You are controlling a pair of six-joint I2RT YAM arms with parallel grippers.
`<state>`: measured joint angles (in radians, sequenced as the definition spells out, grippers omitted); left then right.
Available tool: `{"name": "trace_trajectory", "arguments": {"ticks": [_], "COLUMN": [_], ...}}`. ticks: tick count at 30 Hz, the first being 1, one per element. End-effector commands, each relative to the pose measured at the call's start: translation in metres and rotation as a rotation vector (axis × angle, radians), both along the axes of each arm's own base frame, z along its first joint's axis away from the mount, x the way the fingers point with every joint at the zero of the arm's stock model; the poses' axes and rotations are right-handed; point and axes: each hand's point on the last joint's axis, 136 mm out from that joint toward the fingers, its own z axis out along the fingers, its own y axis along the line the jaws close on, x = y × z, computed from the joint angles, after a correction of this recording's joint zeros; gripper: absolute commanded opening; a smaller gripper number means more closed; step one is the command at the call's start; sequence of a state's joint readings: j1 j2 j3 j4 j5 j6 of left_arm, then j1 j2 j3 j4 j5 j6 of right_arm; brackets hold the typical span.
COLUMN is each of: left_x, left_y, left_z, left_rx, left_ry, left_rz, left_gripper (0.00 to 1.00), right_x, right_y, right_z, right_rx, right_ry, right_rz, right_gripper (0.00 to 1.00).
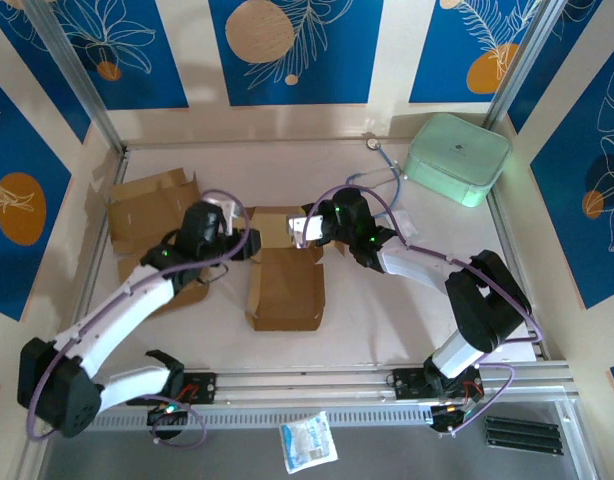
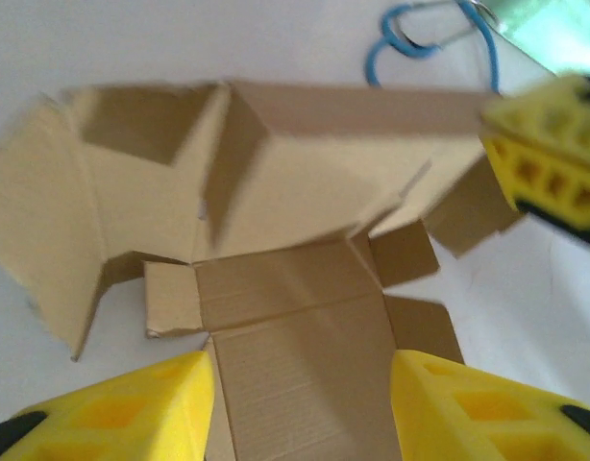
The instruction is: Fold the paper box
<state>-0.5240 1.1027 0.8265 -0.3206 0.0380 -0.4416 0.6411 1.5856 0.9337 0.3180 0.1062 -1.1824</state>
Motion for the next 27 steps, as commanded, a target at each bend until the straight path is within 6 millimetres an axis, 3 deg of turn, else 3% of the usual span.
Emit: {"name": "trace_trajectory", "arguments": {"ticks": [1,6,11,21,27], "left_x": [-0.001,0.006,0.024,0.036,0.029], "left_y": [0.011,0.003,0.006,-0.006,-0.039], "left_z": [-0.022,-0.061,-0.085,-0.122,-0.123], "left_rx": [0.124,0.178,0.274,0.359,0.207], "left_ry": [-0.082,0.011,0.043,0.134,0.155], "left_rz": [0.035,0.048,0.091,0.044,-0.078], "left_gripper": [0.48,0.47,0.50,0.56,0.52], "right_x": [-0.003,-0.004,-0.006,-0.011,-0.008], "right_y": [-0.006,-0.007,-0.011,-0.012,-0.011], "right_z": [-0.001,-0.001,0.001,0.005,0.005], "right_rx": [-0.005,-0.008,-0.013,-0.003,-0.004], "right_ry": [0.005,0.005,0.005,0.012,0.000], "right_rz": [-0.009,-0.010,-0.012,-0.001,-0.010], "right_gripper": [0.09,0.09,0.09,0.09,0.09]}}
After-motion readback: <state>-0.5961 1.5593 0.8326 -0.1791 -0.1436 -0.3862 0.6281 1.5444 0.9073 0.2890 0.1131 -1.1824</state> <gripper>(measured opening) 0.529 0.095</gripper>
